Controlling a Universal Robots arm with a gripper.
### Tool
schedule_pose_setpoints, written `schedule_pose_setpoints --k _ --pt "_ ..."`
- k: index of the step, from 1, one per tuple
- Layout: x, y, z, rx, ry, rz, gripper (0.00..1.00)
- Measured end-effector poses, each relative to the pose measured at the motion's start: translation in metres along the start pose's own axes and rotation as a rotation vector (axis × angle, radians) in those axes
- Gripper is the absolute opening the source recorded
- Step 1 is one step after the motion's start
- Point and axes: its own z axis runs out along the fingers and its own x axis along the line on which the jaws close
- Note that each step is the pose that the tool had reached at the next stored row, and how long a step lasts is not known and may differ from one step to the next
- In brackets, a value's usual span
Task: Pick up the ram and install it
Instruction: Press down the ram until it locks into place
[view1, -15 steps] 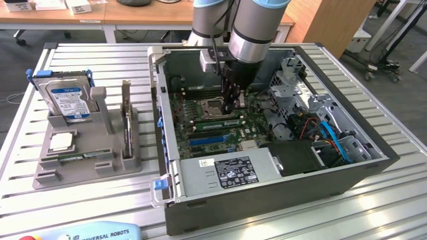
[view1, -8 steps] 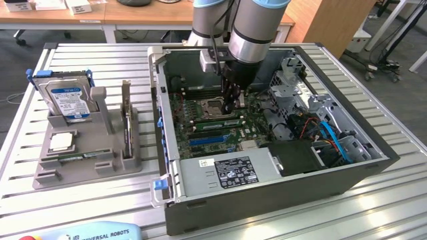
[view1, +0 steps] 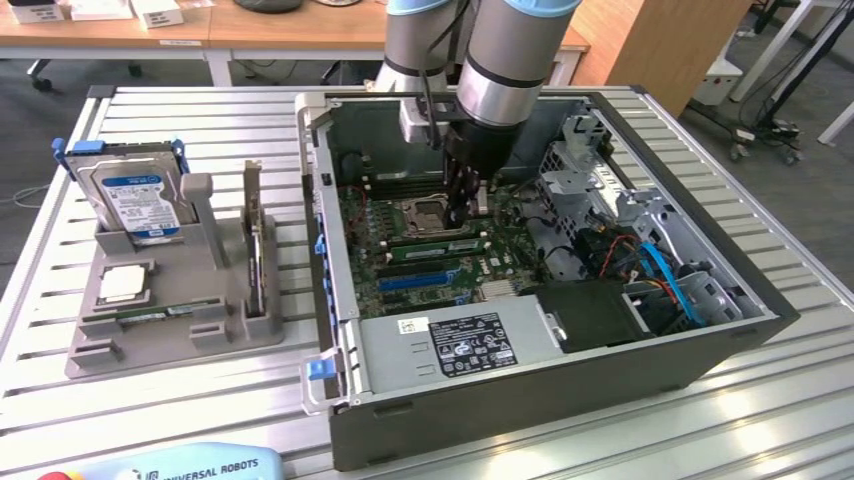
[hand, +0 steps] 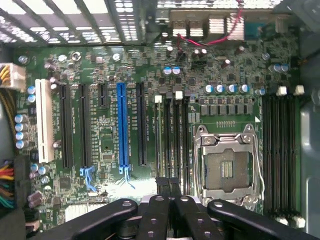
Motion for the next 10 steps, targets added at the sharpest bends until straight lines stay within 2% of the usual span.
schedule_pose_setpoints --k 10 --pt "0.0 0.0 0.0004 0.0078 -0.0075 0.177 0.1"
